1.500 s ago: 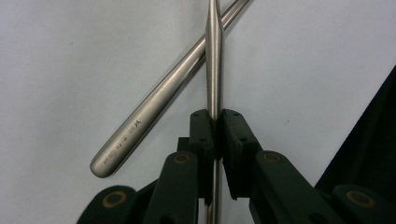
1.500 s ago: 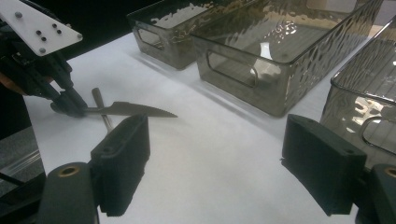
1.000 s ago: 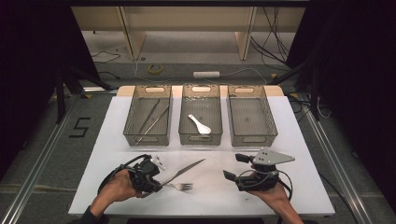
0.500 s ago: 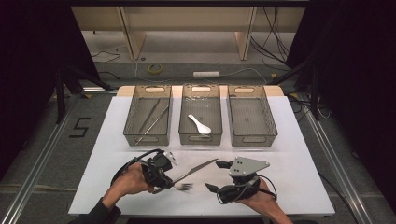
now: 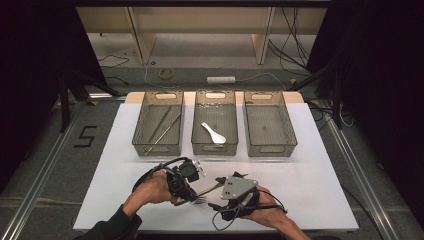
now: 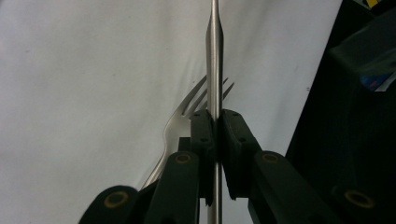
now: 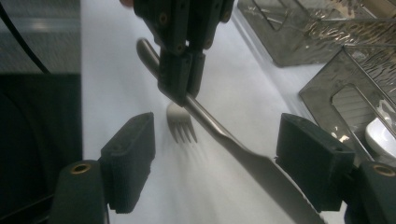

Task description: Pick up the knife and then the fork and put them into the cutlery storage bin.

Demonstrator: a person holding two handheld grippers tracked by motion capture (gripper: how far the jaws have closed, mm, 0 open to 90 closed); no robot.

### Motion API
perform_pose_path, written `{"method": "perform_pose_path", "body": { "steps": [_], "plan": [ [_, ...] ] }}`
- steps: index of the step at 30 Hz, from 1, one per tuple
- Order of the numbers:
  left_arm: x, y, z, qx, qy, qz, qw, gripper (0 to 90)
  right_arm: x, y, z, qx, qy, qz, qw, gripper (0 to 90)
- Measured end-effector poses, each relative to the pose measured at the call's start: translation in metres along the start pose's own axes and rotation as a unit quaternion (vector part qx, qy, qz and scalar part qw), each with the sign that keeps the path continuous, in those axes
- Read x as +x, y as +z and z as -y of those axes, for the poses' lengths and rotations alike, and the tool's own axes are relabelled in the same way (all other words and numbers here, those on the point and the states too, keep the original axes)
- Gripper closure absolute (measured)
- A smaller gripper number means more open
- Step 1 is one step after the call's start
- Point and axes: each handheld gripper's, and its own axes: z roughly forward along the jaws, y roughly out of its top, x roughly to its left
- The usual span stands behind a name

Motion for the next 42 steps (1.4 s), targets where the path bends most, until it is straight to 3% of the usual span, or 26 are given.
{"method": "perform_pose_path", "body": {
  "steps": [7,19,22,36,37,40,42],
  "plan": [
    [-0.002,0.0,-0.008,0.009,0.0,0.012,0.9999,83.5,0.003,0.012,-0.002,0.025,-0.055,0.013,0.9981,35.5],
    [-0.009,-0.002,-0.015,0.021,0.016,0.022,0.9994,83.5,0.01,0.025,-0.002,0.05,-0.106,0.015,0.993,47.4],
    [-0.01,-0.001,-0.016,0.027,0.02,0.023,0.9992,83.5,0.01,0.026,-0.001,0.06,-0.127,0.017,0.9899,51.0],
    [-0.015,-0.001,-0.02,0.035,0.029,0.027,0.9986,83.4,0.018,0.031,0.001,0.076,-0.159,0.025,0.9841,68.2],
    [-0.015,-0.001,-0.02,0.036,0.032,0.027,0.9985,83.4,0.017,0.031,0.001,0.08,-0.177,0.02,0.9807,70.1],
    [-0.016,-0.001,-0.02,0.035,0.035,0.025,0.9984,83.3,0.017,0.031,0.001,0.084,-0.189,0.017,0.9781,73.1],
    [-0.018,-0.001,-0.02,0.034,0.041,0.024,0.9983,83.3,0.017,0.03,0.001,0.088,-0.208,0.015,0.974,75.5]
  ]
}}
